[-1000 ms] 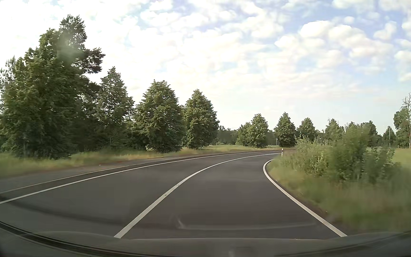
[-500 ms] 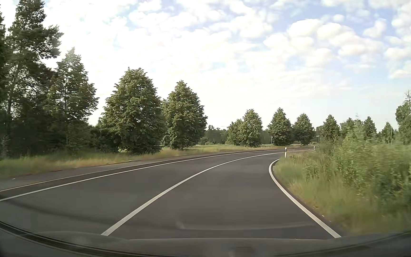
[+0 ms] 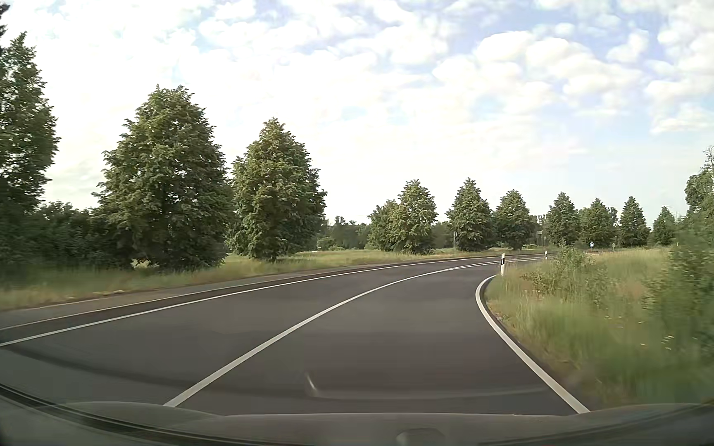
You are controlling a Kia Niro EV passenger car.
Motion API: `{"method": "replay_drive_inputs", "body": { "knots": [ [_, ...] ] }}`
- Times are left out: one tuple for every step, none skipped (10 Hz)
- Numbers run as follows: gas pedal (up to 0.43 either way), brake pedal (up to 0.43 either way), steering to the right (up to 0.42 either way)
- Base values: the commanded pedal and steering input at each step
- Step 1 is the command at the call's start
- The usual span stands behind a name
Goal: Follow the waypoints while adhering to traffic rules and regulations
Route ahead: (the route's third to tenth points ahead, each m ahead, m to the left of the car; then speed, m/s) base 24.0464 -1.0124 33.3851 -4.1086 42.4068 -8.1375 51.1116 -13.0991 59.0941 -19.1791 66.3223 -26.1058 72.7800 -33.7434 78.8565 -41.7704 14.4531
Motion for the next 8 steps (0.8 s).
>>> {"method": "replay_drive_inputs", "body": {
  "knots": [
    [0.000, 0.030, 0.053],
    [0.000, 0.030, 0.056],
    [0.000, 0.030, 0.058],
    [0.000, 0.030, 0.061],
    [0.000, 0.030, 0.062],
    [0.000, 0.030, 0.063],
    [0.000, 0.030, 0.067],
    [0.000, 0.030, 0.069]
  ]
}}
